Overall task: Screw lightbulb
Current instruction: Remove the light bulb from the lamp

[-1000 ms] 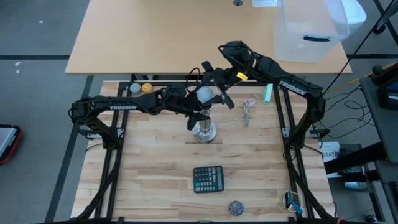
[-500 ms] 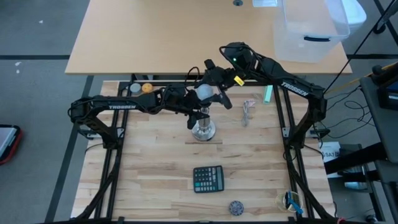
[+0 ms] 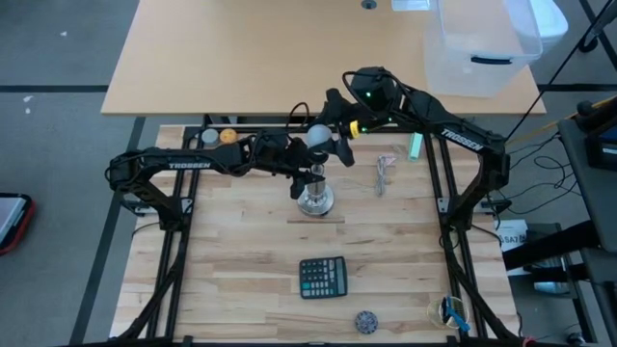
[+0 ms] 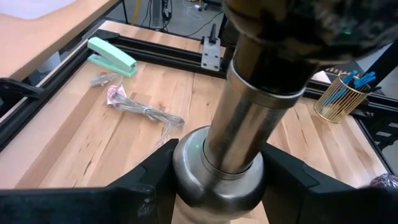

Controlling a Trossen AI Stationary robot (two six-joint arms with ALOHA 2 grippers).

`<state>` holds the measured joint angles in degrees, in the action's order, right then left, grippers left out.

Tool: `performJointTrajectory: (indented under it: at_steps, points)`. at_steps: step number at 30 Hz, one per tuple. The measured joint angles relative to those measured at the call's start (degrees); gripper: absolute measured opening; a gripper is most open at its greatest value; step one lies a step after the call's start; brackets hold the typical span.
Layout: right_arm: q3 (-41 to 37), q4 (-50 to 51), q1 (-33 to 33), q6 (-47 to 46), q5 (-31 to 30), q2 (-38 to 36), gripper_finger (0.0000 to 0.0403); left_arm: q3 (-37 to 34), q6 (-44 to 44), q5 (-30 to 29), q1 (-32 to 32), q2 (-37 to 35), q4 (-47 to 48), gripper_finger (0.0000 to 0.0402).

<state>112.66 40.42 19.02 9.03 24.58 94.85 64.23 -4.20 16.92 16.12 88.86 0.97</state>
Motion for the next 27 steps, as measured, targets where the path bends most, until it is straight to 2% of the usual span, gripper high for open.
performJointTrajectory:
  at_steps: [5,8,18,22,27]
  points:
    - [0.1,-0.1,-0.8,-6.2,-0.1,0.0,0.0279,0.0,0.3,0.0,0.3,0.0,0.1,0.0174]
    - [0.1,0.0,-1.4,-6.6,-0.1,-0.1,0.0279,0.0,1.6,1.1,0.6,0.0,0.2,0.0174]
    - [0.2,2.3,-1.6,9.9,2.0,-0.2,0.0275,0.0,3.4,7.4,1.9,0.1,0.1,0.0174]
    - [0.2,2.6,-0.9,12.8,6.2,-0.2,0.0259,0.0,3.5,8.9,2.0,0.2,-0.2,0.0174]
    - [0.2,3.0,-1.0,16.6,7.7,-0.2,0.0259,0.0,3.9,10.8,2.0,0.2,-0.2,0.0174]
